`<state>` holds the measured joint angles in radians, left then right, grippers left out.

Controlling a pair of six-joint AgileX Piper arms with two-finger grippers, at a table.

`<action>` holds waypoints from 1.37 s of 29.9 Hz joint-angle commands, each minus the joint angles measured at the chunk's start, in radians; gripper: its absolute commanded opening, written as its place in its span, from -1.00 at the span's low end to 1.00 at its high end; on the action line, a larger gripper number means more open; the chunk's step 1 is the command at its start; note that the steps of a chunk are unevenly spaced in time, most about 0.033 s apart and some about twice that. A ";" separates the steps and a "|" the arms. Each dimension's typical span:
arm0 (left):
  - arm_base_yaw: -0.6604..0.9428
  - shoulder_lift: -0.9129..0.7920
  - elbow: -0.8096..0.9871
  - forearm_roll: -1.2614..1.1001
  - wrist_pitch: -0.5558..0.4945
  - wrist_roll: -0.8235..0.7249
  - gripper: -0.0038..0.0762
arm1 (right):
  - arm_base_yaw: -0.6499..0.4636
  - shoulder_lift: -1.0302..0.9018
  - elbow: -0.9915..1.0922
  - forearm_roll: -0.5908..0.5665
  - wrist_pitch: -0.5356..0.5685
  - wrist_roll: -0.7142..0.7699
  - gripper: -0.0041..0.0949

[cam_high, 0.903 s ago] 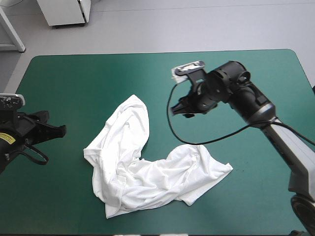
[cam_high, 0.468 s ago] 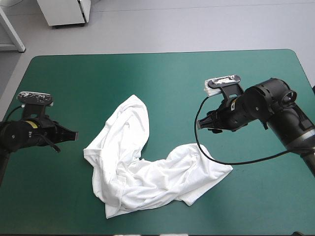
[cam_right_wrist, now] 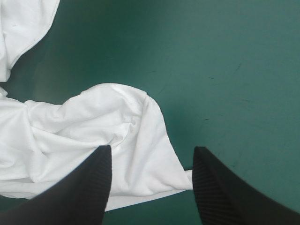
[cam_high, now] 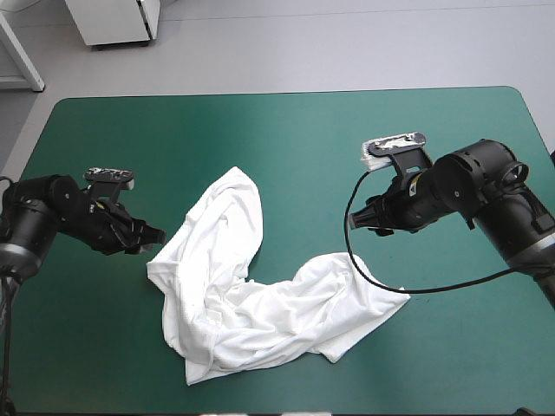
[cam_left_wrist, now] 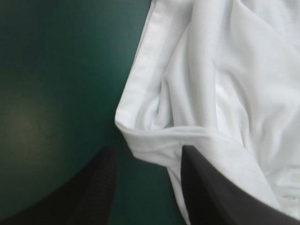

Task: Fold the cloth

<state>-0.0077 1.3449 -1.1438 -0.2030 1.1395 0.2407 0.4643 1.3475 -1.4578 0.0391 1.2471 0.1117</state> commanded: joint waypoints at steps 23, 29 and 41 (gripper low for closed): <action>-0.120 0.358 -0.027 0.102 -0.158 -0.087 -0.04 | -0.007 -0.033 -0.022 -0.039 -0.030 0.004 -0.08; -0.120 0.411 -0.007 0.102 -0.160 -0.127 -0.40 | -0.007 -0.033 -0.022 -0.051 -0.030 0.004 -0.08; -0.144 0.415 0.018 0.096 -0.178 -0.105 -0.93 | -0.027 -0.024 -0.022 -0.111 -0.030 0.108 -0.04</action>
<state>-0.1396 1.7411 -1.1523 -0.1001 0.9969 0.1398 0.4631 1.3475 -1.4570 -0.0649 1.2471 0.1853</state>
